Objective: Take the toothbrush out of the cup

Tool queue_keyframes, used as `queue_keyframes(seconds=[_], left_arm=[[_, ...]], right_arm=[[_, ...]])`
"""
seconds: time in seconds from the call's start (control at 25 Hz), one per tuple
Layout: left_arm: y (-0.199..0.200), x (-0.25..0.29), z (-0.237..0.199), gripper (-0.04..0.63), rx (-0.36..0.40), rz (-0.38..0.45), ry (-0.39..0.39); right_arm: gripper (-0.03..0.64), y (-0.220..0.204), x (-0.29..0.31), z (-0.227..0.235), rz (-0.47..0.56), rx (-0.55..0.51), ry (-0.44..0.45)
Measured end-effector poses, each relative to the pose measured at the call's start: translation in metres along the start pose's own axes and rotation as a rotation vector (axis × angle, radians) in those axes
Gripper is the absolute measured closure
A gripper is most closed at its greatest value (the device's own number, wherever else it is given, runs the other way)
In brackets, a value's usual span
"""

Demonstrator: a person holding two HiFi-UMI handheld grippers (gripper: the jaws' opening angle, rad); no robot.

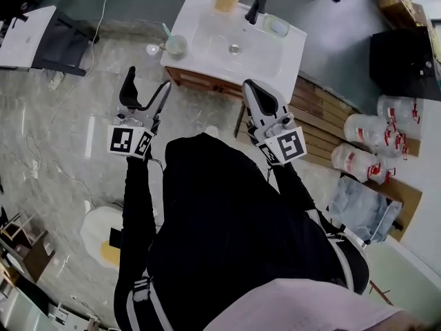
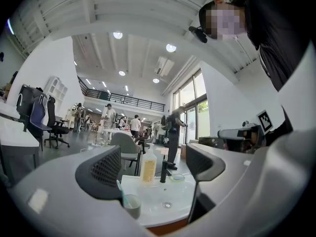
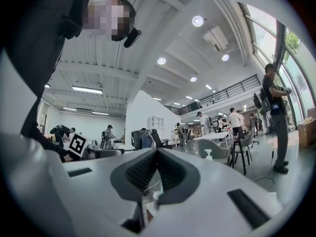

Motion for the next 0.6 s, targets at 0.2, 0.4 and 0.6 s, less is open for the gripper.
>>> queue_keyframes(seconds=[0.2,0.4,0.6], left_arm=[[-0.042,0.039,-0.029,0.198,-0.055,-0.081,0.024],[-0.082,0.071,-0.06,0.198,-0.145,-0.13,0.048],[-0.126,0.098,-0.084,0.198,-0.239,-0.215,0.056]], right_arm=[[0.617,-0.017,0.022,0.025,-0.016,0.0,0.021],[0.617,-0.033,0.044,0.044,-0.035,0.006,0.034],[0.617,-0.049,0.057,0.06,-0.05,0.014,0.024]])
Point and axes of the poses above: the fingertips, and each gripper's own axes: x forward along the fingers, z to its right, y out of its top, the point moved 6 cm from there along -x, backward along the fingers, and after that the axes turned 3 degrees about z, right-handed, at the moved point
